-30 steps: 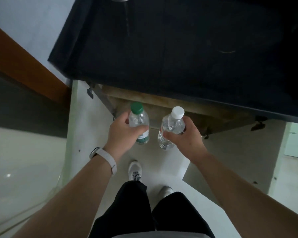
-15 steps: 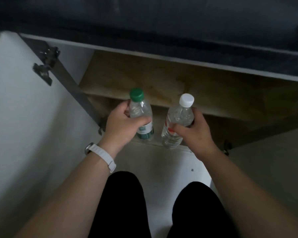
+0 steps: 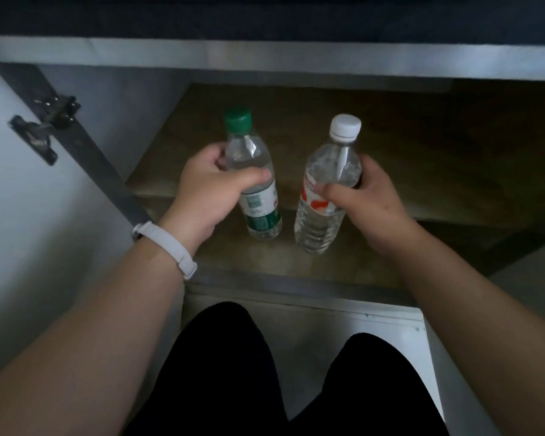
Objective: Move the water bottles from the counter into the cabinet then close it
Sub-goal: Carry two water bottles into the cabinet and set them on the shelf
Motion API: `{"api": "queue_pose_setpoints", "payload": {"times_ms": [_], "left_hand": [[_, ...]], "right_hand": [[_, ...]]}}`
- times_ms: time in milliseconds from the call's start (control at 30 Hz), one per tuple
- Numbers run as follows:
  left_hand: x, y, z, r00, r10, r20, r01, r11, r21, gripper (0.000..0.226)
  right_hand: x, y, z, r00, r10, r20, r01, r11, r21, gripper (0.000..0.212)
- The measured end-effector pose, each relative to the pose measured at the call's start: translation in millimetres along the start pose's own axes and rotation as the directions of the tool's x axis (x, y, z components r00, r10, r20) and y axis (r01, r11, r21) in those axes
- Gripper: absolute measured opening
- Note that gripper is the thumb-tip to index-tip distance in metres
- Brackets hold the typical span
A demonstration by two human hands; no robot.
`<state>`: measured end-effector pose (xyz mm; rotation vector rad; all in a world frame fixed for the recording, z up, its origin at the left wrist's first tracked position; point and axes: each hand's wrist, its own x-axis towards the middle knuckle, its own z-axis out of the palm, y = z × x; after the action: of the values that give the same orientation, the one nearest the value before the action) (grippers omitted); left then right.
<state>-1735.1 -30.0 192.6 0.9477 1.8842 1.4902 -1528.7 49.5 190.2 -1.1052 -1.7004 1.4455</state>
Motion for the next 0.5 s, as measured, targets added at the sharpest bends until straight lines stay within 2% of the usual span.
{"api": "queue_pose_setpoints", "payload": {"times_ms": [167,333,500], "left_hand": [[17.3,15.8,-6.8,0.997,0.071,-0.035,-0.071,0.997,-0.004,0.043],[31.6,29.0,-7.0,0.994,0.111,-0.011,-0.111,0.994,0.018,0.043],[48.8,22.1,-0.2,0.991,0.13,-0.022,-0.129,0.991,0.033,0.043]], "right_hand": [[8.5,-15.7,2.4,0.997,-0.063,-0.048,0.065,0.997,0.037,0.038],[29.5,-25.4,5.2,0.987,-0.074,-0.144,0.084,0.994,0.065,0.045],[52.2,-27.2,2.7,0.984,-0.1,-0.148,0.106,0.994,0.034,0.045]]}}
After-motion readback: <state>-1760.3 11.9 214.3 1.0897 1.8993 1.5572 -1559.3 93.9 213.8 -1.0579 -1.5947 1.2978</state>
